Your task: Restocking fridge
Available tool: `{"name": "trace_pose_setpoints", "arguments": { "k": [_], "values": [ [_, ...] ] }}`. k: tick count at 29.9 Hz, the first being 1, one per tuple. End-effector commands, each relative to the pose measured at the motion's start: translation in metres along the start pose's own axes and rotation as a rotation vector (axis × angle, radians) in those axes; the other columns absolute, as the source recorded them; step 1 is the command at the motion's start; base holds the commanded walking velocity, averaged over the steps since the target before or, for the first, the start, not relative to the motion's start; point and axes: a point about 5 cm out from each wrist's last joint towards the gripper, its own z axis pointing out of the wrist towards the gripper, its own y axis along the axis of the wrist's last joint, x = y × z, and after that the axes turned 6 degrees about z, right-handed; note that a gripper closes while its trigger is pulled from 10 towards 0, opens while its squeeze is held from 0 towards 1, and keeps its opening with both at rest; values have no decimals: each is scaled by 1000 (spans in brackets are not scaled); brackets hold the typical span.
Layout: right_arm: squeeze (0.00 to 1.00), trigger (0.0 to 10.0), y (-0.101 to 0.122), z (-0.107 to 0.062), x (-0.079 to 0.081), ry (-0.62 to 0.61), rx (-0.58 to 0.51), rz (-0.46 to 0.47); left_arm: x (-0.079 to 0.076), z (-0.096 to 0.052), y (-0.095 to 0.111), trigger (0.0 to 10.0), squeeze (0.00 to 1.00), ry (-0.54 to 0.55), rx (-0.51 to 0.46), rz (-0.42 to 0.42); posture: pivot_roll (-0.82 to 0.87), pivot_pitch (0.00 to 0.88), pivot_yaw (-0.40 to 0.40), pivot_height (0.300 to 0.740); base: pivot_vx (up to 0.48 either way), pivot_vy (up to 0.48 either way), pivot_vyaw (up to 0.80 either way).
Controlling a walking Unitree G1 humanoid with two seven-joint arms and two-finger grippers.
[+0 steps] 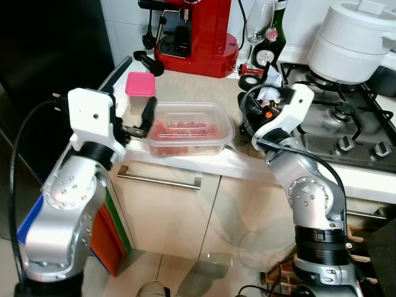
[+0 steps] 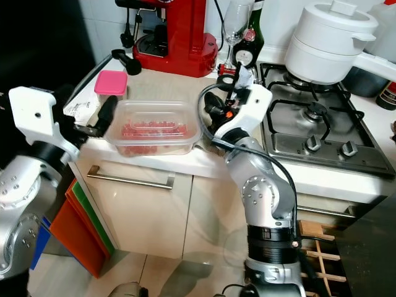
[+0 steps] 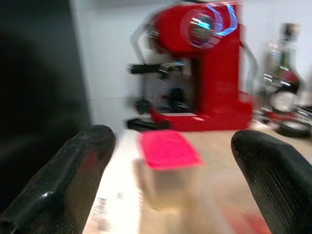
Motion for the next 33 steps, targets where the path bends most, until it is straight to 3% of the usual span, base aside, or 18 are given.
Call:
{"name": "trace_pose_setpoints", "arguments": {
  "k": [1,5,6,7,8,9,11,17,27,33],
  "values": [
    [0,10000,6,-1,1,0,-49,-73,7,2,0,10000,0,25,16,-21,166,3,-58,711,0,0,0],
    [0,10000,4,-3,-4,-15,-42,-59,17,6,-8,10000,0,67,88,-118,165,0,-69,711,0,0,0],
    [0,10000,2,-3,-7,-29,-32,-39,20,7,-16,10000,0,79,136,-208,165,0,-71,711,0,0,0],
    [0,10000,2,-3,-7,-29,-32,-39,20,7,-16,10000,0,79,136,-208,165,0,-71,711,0,0,0],
    [0,10000,0,-4,-10,-39,-30,-23,18,9,-25,10000,0,73,189,-347,162,0,-72,711,0,0,0],
    [0,10000,0,-4,-10,-39,-30,-23,18,9,-25,10000,0,73,189,-347,162,0,-72,711,0,0,0],
    [0,10000,-1,-3,-12,-50,-31,0,16,11,-32,10000,0,60,215,-451,161,0,-72,711,0,0,0],
    [0,10000,2,-2,-15,-75,-57,39,9,15,-35,10000,0,39,218,-611,147,0,-68,711,0,0,0],
    [0,10000,1,-2,-16,-80,-50,48,-5,15,-19,10000,0,-77,199,-606,146,0,-74,711,0,0,0],
    [0,10000,-1,-1,-15,-77,-45,56,-12,13,-25,10000,0,-92,259,-577,148,0,-78,711,0,0,0]
  ]
}}
